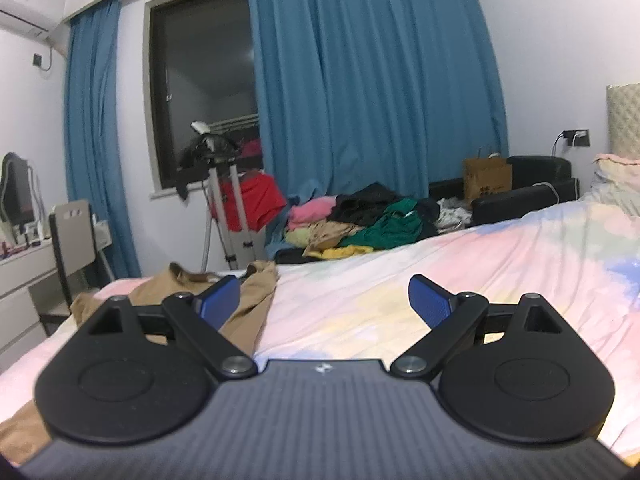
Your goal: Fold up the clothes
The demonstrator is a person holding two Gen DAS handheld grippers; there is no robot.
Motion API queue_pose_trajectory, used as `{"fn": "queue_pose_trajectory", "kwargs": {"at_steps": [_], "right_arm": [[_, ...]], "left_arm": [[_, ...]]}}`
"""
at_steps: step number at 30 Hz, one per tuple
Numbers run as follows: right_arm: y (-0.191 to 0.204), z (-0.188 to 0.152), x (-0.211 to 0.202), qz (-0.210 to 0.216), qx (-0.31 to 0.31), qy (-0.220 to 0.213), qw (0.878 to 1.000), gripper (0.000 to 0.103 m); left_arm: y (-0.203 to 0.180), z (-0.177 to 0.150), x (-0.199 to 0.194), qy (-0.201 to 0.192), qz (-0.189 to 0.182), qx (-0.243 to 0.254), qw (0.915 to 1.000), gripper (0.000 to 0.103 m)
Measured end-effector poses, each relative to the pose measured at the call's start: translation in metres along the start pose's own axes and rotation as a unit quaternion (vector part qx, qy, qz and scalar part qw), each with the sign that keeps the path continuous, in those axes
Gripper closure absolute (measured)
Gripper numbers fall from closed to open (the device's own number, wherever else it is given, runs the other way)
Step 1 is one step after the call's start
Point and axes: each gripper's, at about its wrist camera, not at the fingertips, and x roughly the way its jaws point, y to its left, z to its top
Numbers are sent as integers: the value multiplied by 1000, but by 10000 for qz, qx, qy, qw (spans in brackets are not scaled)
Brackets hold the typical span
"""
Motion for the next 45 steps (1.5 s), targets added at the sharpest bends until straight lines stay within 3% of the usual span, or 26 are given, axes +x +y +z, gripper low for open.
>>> {"fn": "queue_pose_trajectory", "kwargs": {"at_steps": [4,6,12,16,18,23,26,28,30,33,36,37,38,40,45], "right_arm": [[1,-3,4,170,96,197,9996,10],[1,-5,7,334,187,315,9988,10],[8,-11,20,1131,497,687,9900,11],[25,-16,35,1640,443,1060,9797,13],[41,-16,50,1789,249,1326,9746,23],[90,-16,120,2272,-240,1968,9535,23],[130,-23,175,2496,-809,2109,9416,24],[155,-30,212,2470,-1178,2171,9370,29],[176,-39,243,2404,-1597,2093,9343,30],[200,-54,288,2312,-1883,2307,9262,33],[217,-66,320,2149,-2121,2429,9219,46],[221,-69,329,2074,-2175,2469,9213,57],[222,-71,338,1962,-2173,2545,9217,78],[224,-73,352,1824,-2140,2632,9229,95],[231,-45,349,2000,-1705,2069,9424,98]], "left_arm": [[3,11,-9,-205,-243,-166,9994,60],[1,21,-8,-245,-232,-158,9993,55],[-19,46,12,-98,224,600,9979,46],[-21,46,37,116,190,944,9953,50],[-16,45,44,173,80,885,9959,52],[-9,38,53,148,40,1112,9937,55],[-3,35,59,118,18,1074,9941,63],[6,35,61,103,-71,855,9963,82],[16,37,62,78,-196,601,9980,92],[25,36,61,51,-367,443,9983,97],[25,32,58,3,-461,651,9968,99],[23,30,56,-24,-461,779,9959,99],[22,27,54,-41,-475,884,9949,99],[23,23,47,-50,-572,946,9939,100],[27,13,27,-154,-753,847,9934,100]]}}
